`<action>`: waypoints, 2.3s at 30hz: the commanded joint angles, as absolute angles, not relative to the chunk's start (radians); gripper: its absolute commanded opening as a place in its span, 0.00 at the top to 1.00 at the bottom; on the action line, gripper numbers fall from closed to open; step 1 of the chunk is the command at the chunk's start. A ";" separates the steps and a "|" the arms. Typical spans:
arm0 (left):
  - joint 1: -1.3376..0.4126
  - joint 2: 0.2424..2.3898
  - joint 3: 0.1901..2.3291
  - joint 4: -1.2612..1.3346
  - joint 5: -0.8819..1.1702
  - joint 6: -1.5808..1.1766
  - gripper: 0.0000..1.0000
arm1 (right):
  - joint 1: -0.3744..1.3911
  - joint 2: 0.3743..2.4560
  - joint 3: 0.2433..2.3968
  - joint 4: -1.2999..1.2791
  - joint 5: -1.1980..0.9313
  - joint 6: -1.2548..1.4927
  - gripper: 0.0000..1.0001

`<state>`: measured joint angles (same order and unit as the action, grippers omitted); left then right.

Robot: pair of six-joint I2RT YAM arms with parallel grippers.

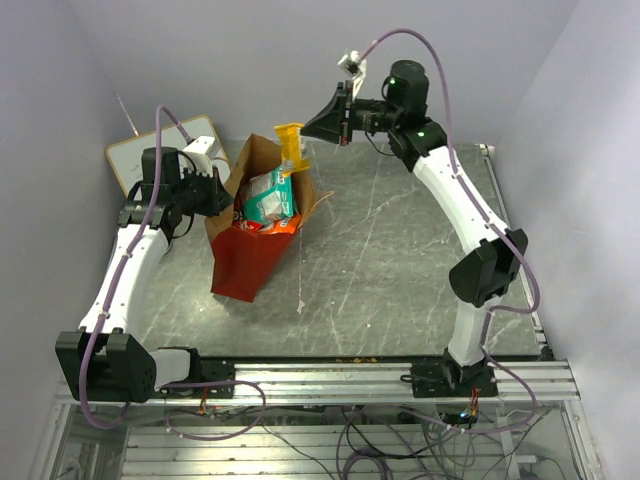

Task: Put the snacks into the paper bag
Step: Place the snack in the paper bag, then adjust the paper bag at the center of the board.

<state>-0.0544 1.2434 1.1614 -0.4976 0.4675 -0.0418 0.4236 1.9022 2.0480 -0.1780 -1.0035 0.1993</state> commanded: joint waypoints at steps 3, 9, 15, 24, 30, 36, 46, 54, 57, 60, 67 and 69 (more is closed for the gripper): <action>-0.059 1.252 1.179 -0.442 0.497 -0.049 0.93 | 0.489 2.013 2.168 -0.181 -1.079 0.192 1.00; -0.055 1.233 1.164 -0.434 0.484 -0.045 0.93 | 0.552 2.111 2.192 -0.112 -1.052 0.335 1.00; -0.053 1.206 1.140 -0.413 0.472 -0.041 0.93 | 0.582 2.093 2.077 -0.107 -0.915 0.474 1.00; -0.052 1.201 1.141 -0.412 0.492 -0.044 0.93 | 0.581 2.083 2.013 -0.228 -0.616 0.485 1.00; -0.053 1.190 1.135 -0.408 0.491 -0.044 0.93 | 0.580 2.104 2.020 -0.239 -0.584 0.488 0.91; -0.053 1.192 1.137 -0.408 0.493 -0.044 0.93 | 0.569 2.100 2.027 -0.235 -0.589 0.484 0.77; -0.053 1.197 1.140 -0.411 0.495 -0.043 0.93 | 0.539 2.082 2.034 -0.193 -0.686 0.490 0.65; -0.053 1.183 1.138 -0.404 0.414 -0.051 0.93 | 0.526 2.045 2.081 -0.179 -0.818 0.442 0.57; -0.053 1.194 1.157 -0.408 0.422 -0.057 0.93 | 0.514 2.027 2.089 -0.204 -0.828 0.388 0.56; -0.054 1.240 1.222 -0.454 0.474 -0.059 0.93 | 0.485 1.973 2.074 -0.235 -0.793 0.329 0.55; -0.052 1.305 1.286 -0.504 0.385 -0.124 0.93 | 0.426 1.916 2.014 -0.361 -0.643 0.137 0.55; -0.050 1.280 1.275 -0.487 0.327 -0.121 0.93 | 0.427 1.887 1.967 -0.364 -0.621 0.099 0.54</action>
<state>-0.0536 1.3109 1.2392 -0.5419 0.4152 -0.0879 0.4183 1.9320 2.0361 -0.2874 -0.6975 0.2367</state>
